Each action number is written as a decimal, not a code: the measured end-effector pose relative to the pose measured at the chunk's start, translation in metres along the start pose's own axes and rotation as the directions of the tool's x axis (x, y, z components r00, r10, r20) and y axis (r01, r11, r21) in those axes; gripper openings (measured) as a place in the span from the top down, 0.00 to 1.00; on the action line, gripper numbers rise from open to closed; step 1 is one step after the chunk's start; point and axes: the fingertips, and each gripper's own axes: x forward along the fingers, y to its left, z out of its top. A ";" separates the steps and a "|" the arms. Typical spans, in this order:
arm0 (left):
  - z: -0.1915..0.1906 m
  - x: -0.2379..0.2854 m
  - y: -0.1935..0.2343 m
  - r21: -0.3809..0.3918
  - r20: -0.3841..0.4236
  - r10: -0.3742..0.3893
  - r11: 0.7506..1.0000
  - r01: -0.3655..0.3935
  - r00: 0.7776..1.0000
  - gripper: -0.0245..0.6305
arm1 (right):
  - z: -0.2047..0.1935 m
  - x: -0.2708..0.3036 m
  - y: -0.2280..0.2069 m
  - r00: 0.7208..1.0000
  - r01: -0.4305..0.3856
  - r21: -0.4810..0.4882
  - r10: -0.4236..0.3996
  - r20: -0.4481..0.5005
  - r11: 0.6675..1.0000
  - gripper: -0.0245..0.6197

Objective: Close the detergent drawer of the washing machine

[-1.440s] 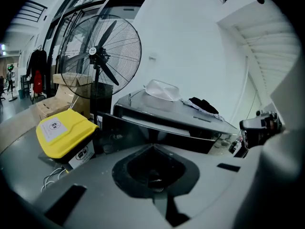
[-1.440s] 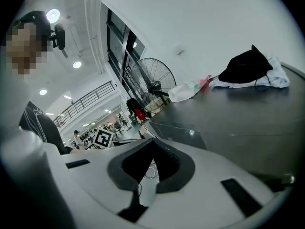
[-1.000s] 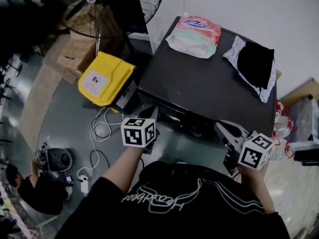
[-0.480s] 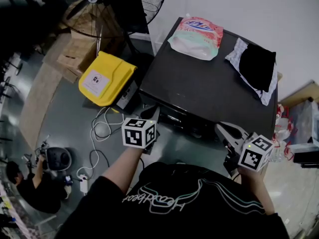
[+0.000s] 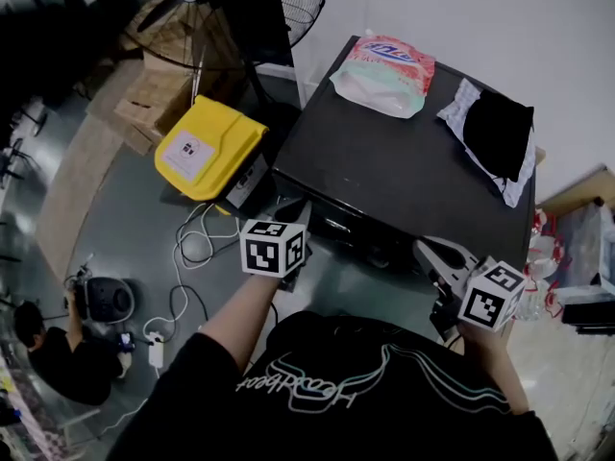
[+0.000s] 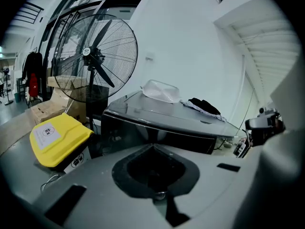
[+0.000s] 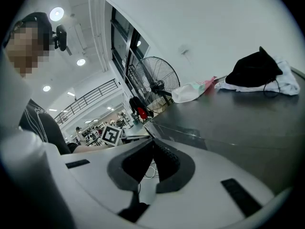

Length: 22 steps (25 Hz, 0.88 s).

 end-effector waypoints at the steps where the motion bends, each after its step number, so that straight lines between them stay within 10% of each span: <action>1: 0.002 0.003 0.001 -0.009 -0.003 0.004 1.000 -0.005 1.000 0.93 | -0.001 0.000 0.001 1.000 -0.002 -0.002 0.002 -0.002 1.000 0.92; 15: -0.004 -0.010 -0.004 -0.046 -0.049 -0.064 0.997 0.062 0.997 0.93 | 0.003 -0.014 0.018 1.000 -0.009 -0.012 0.010 0.026 1.000 0.92; 22: 0.016 -0.079 -0.031 -0.031 -0.003 -0.210 0.977 0.210 0.978 0.93 | 0.010 -0.012 0.058 0.995 -0.050 -0.025 0.052 0.088 0.998 0.92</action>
